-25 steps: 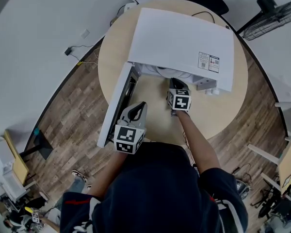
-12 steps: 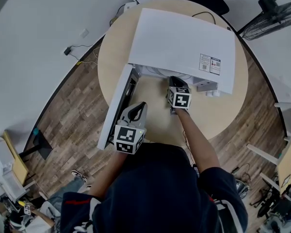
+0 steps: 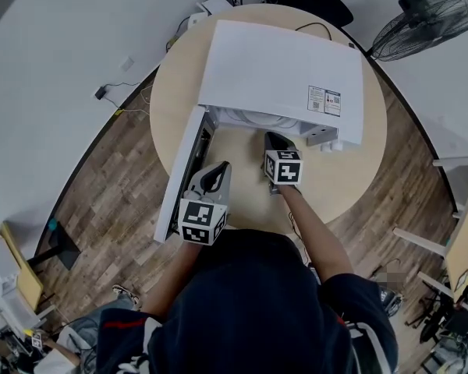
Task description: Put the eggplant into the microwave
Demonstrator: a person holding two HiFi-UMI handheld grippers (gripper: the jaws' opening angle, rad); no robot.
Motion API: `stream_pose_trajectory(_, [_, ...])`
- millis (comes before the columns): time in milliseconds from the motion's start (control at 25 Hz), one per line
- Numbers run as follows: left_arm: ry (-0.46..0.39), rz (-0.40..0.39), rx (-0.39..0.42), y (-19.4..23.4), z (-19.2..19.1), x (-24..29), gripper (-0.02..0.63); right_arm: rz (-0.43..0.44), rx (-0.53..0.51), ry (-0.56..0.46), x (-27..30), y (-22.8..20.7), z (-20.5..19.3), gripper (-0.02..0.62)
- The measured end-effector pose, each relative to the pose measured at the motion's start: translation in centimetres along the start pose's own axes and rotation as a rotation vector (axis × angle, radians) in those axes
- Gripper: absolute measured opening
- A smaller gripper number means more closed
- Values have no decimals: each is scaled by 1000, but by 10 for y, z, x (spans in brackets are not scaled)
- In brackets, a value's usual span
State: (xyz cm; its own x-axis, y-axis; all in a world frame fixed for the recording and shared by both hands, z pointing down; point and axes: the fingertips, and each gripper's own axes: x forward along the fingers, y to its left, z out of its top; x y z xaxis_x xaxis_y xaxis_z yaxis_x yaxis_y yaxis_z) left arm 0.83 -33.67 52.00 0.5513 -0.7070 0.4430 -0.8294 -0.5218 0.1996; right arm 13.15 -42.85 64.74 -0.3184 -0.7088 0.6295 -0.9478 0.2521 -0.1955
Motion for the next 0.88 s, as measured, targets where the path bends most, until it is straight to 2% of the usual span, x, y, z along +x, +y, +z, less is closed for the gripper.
stream_pose_trajectory(200, [-28,-9,16,0,8,-5,17,41,-7,-46,-35,8,9,12])
stream_pose_trajectory(440, [-71,-19,45,0,24,-16,17,85,-30,-142,-80,27,41,12])
stream_pose_trajectory(880, [-140,-45,105,-1,55,-25,17,114,-35,-401,-176,51,111,12])
